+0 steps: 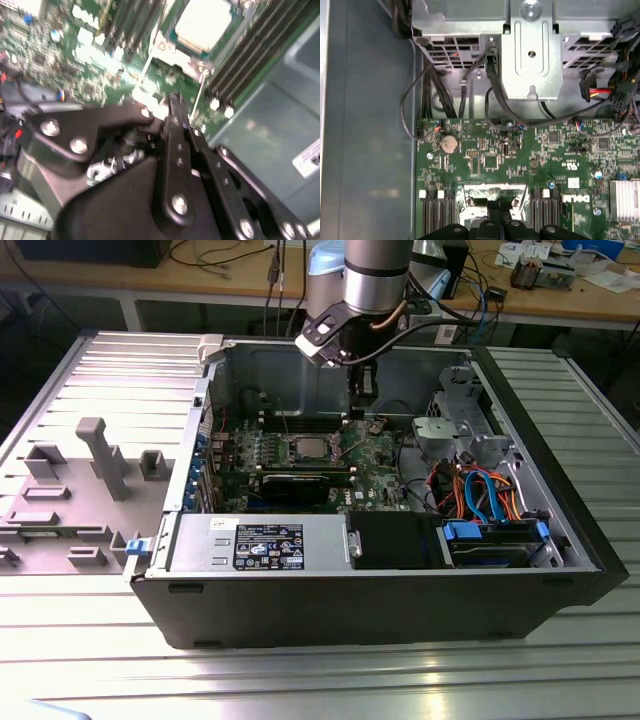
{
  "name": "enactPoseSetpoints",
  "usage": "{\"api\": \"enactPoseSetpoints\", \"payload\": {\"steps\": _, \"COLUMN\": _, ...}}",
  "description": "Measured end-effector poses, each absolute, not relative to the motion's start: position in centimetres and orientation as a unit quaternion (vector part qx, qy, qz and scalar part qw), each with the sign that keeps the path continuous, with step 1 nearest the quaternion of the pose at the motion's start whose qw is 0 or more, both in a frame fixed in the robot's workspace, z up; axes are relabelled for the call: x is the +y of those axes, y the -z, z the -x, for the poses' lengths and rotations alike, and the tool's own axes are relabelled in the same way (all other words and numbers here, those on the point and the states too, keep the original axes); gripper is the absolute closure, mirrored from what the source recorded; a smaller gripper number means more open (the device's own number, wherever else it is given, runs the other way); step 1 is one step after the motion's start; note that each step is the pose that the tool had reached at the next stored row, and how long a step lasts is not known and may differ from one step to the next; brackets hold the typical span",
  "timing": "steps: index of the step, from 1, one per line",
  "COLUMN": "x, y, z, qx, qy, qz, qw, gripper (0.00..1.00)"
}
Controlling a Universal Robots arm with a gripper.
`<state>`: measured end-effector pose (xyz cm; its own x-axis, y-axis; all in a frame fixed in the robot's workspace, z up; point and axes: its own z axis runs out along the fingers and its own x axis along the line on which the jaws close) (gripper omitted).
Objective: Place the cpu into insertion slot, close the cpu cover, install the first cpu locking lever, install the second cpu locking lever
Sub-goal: 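Close the cpu cover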
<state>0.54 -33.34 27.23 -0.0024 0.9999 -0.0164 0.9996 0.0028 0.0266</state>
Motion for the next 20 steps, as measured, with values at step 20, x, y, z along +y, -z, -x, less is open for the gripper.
{"api": "enactPoseSetpoints", "payload": {"steps": 20, "x": -33.3, "y": -27.2, "z": -2.3, "qx": 0.708, "qy": -0.003, "qz": -0.706, "qw": 0.015, "gripper": 0.89}}
